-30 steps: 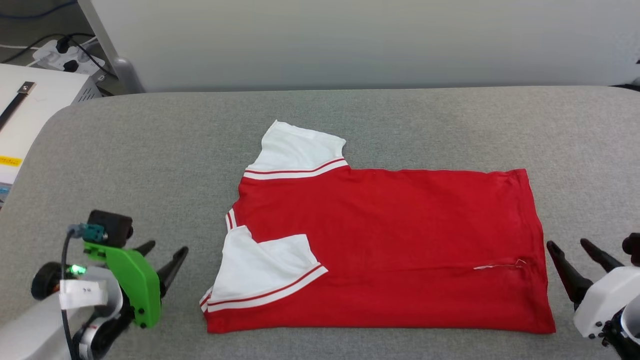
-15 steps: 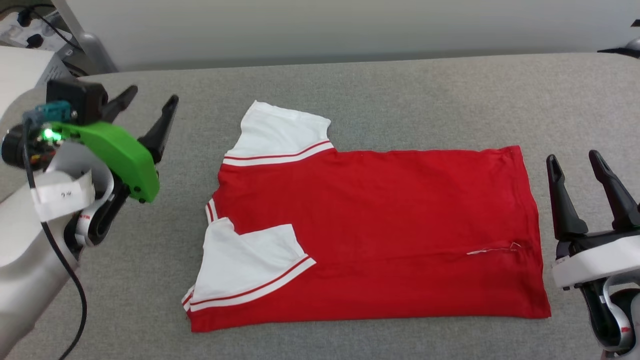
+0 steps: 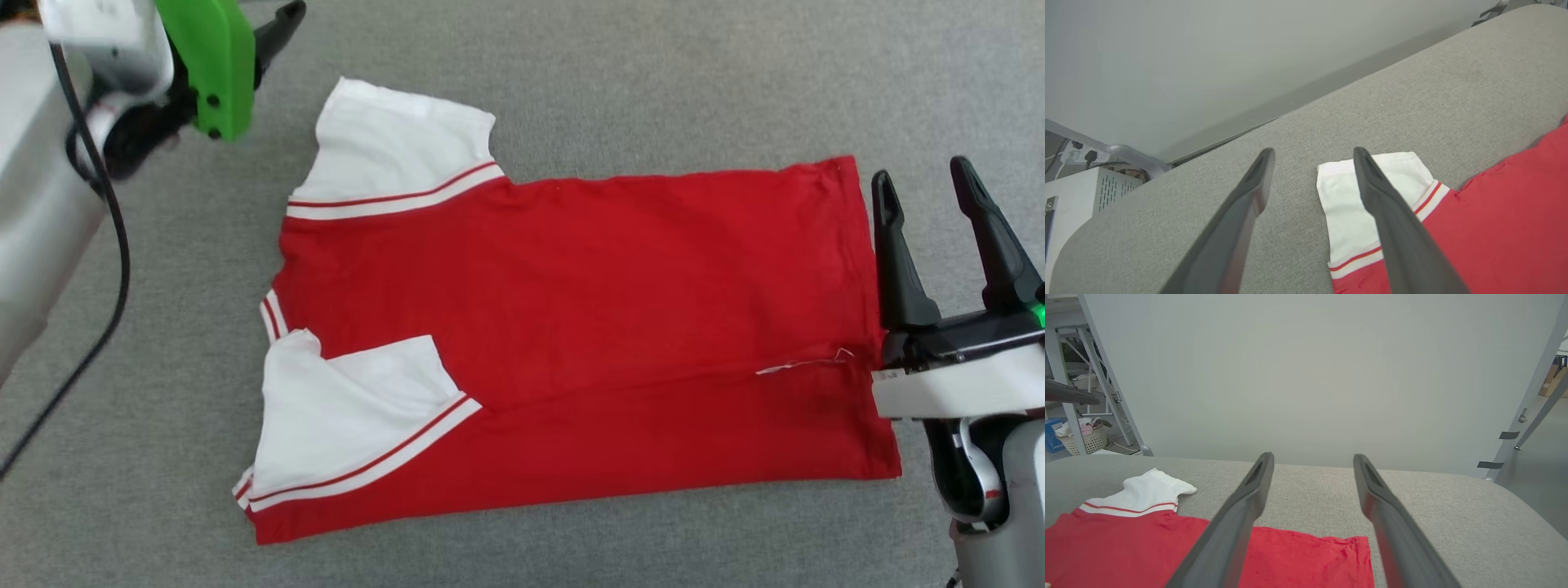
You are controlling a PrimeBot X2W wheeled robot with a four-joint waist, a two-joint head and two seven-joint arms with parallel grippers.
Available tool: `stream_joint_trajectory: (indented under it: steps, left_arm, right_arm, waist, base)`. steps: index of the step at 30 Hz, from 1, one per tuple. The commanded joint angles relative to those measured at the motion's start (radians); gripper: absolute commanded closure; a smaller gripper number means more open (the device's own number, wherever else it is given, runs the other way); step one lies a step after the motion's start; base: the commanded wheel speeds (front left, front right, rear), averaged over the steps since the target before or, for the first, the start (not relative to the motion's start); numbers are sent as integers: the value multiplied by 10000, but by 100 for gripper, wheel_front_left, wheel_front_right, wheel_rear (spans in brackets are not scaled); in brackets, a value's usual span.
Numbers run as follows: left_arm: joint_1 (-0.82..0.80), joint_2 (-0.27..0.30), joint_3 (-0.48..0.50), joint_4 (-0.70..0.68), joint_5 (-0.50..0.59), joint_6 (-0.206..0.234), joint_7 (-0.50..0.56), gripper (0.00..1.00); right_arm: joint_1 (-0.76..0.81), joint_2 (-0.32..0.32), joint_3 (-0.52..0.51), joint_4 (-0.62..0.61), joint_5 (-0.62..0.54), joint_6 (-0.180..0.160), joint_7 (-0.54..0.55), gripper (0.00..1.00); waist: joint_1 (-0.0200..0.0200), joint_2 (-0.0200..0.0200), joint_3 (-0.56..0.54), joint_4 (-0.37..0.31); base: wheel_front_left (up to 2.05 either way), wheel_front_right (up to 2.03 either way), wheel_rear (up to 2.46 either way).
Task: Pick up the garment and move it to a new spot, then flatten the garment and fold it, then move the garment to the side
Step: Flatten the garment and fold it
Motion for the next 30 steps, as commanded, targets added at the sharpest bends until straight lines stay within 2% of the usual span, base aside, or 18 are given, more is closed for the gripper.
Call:
stream_joint_trajectory:
  steps: [1, 5, 9, 17, 25, 26, 27, 28, 30]
  left_arm:
    - [-386, -129, 14, 176, -325, -90, 404, 0]
    - [-1203, -319, -289, 742, -809, -253, 2243, 0]
    - [-1715, -376, -661, 1187, -787, -309, 3243, 0]
    - [-1683, -537, -1095, 1981, -936, -351, 3778, 0]
    - [-1244, -257, -1823, 2098, -949, -360, 4129, 0]
    - [-1206, -250, -1892, 2045, -974, -360, 4131, 47]
    - [-1172, -239, -1970, 1968, -996, -360, 4091, 80]
    - [-1123, -215, -2181, 1726, -996, -361, 3628, 100]
    - [-1152, -221, -2250, 1667, -964, -361, 3333, 100]
  right_arm:
    - [-274, 27, 44, -48, -84, -7, -82, 0]
    - [-607, 26, 183, 63, -74, -7, -183, 0]
    - [-875, 32, 286, 217, -32, -7, -301, 0]
    - [-1315, 35, 525, 633, 101, -7, -554, 0]
    - [-1408, -51, 381, 913, 254, -7, -727, 0]
    - [-1426, -53, 377, 927, 261, -7, -738, 0]
    - [-1460, -58, 381, 943, 269, -7, -749, 0]
    - [-1615, -176, 221, 969, 231, -7, -778, 0]
    - [-1711, -308, 133, 935, 168, -7, -732, 0]
  waist:
    - [-1, 0, 904, -498]
    - [-1, 0, 1456, -742]
    - [-1, 0, 1906, -918]
    - [-1, 0, 2357, -1238]
    - [-1, 0, 2372, -1212]
    - [-1, 0, 2349, -1189]
    - [-1, 0, 2315, -1163]
    - [-1, 0, 2083, -997]
    - [-1, 0, 1882, -885]
  base:
    - [0, 0, 0]
    - [0, 0, 0]
    - [0, 0, 0]
    - [0, 0, 0]
    - [0, 0, 0]
    - [0, 0, 0]
    - [0, 0, 0]
    - [0, 0, 0]
    - [0, 0, 0]
